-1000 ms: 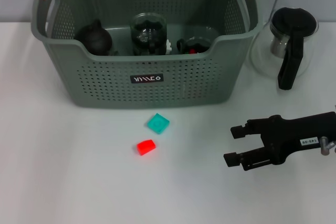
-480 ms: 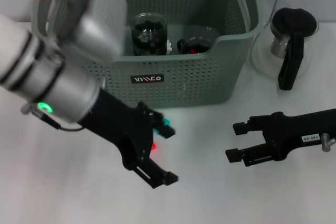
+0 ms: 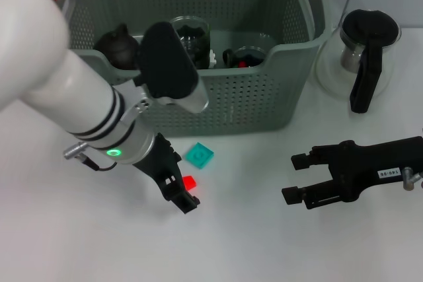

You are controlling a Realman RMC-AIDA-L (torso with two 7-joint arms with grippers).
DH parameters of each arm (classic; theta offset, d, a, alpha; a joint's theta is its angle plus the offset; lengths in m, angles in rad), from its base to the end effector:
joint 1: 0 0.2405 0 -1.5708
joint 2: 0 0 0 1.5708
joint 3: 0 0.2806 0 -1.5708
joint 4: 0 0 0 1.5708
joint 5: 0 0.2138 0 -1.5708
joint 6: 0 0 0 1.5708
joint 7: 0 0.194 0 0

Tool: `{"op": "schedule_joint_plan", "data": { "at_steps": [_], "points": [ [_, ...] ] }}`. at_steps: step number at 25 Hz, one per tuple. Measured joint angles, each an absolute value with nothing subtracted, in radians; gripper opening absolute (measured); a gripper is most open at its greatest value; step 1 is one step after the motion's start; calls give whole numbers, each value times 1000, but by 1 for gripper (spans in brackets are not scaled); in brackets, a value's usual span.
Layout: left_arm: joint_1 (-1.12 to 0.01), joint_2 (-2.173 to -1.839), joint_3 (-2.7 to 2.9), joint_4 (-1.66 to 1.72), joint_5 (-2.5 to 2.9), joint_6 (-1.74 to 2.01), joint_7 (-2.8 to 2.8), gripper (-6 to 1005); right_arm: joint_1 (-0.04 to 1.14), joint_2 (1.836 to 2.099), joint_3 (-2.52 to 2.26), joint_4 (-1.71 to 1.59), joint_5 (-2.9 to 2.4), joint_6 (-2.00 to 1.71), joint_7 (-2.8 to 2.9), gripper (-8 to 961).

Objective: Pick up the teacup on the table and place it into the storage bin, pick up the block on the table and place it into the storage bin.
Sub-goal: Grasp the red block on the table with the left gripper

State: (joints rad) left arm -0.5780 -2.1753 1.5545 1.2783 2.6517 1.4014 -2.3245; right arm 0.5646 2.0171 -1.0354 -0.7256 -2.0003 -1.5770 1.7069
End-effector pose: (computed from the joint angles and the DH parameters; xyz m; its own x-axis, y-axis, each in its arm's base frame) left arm -0.2092 0.3619 -0.1227 0.8621 0.3733 -0.3427 0.2671 -0.9094 -0.3188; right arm 0.2503 0.3472 -0.0721 0.8298 -0.5015 -0.2448 -0.5039 -0.8618 0.0573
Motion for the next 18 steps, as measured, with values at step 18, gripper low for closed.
{"op": "schedule_joint_plan", "data": {
  "at_steps": [18],
  "points": [
    [-654,-2174,1678,1144,2723,1326,-2493,839,566,2018,-1035,-726,-2000,-1573,1709,924]
  ]
}}
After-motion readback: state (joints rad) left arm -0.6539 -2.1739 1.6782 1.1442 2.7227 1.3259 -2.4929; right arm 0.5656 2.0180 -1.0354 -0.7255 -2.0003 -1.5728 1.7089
